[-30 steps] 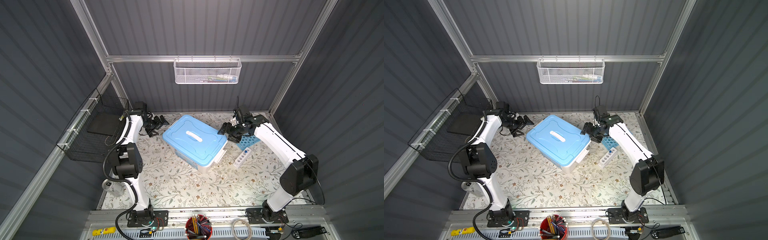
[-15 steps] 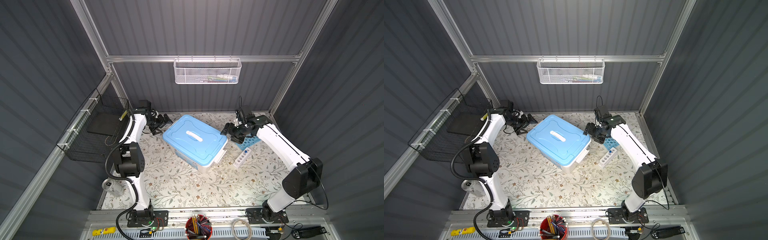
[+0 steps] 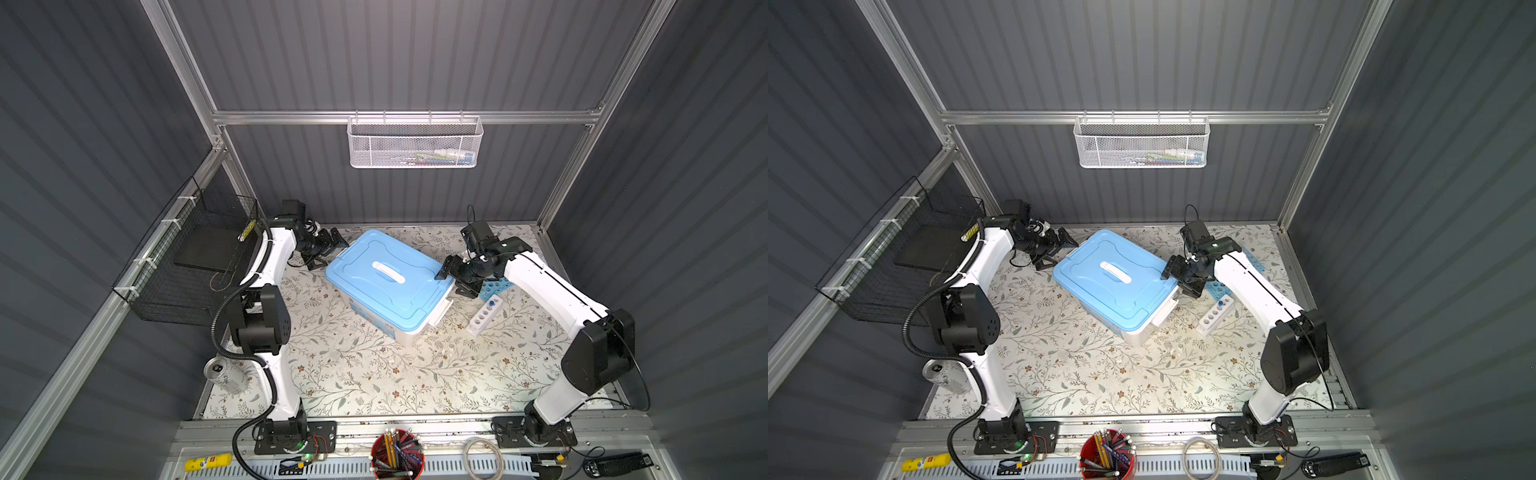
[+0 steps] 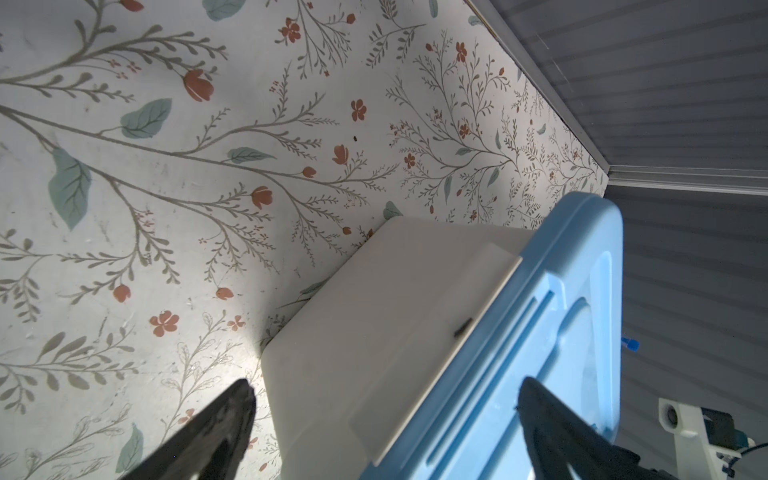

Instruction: Organize the chemistry lab equipment

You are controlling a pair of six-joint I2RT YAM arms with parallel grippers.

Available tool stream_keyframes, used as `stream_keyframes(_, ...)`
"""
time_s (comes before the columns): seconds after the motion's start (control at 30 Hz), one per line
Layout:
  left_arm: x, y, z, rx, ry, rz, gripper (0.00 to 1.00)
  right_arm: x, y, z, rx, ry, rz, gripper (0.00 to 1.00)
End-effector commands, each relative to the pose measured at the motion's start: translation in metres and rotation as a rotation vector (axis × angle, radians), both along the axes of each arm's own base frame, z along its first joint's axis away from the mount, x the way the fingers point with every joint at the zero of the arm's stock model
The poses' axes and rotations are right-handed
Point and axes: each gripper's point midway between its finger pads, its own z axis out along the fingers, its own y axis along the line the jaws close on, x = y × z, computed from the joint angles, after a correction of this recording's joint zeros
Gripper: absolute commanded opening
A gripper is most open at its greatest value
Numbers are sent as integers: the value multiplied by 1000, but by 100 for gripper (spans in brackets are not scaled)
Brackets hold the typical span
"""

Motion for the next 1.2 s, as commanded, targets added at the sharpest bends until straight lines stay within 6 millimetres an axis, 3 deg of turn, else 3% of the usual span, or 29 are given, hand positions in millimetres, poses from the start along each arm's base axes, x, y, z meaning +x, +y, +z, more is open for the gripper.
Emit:
stream_keyframes(0.0,-2,-15,6,-25,-3,-39,100,-7,4,-5,27,26,-10,75)
stream_keyframes(0.37,-11,-40,1,-37,8,-88,99,-20,20,-4,110,26,35,72)
stream_keyframes(0.7,-18,-49,5,-24,-3,-107,99,-34,2,13,167,-21,-53,82)
stream_keyframes(0.97,-17,-45,3,7,-17,-122,99,-59,-4,-7,196,55,-97,85)
stream_keyframes(1.17,-17,-47,1,1,-19,-135,99,-58,23,-17,260,66,-54,84)
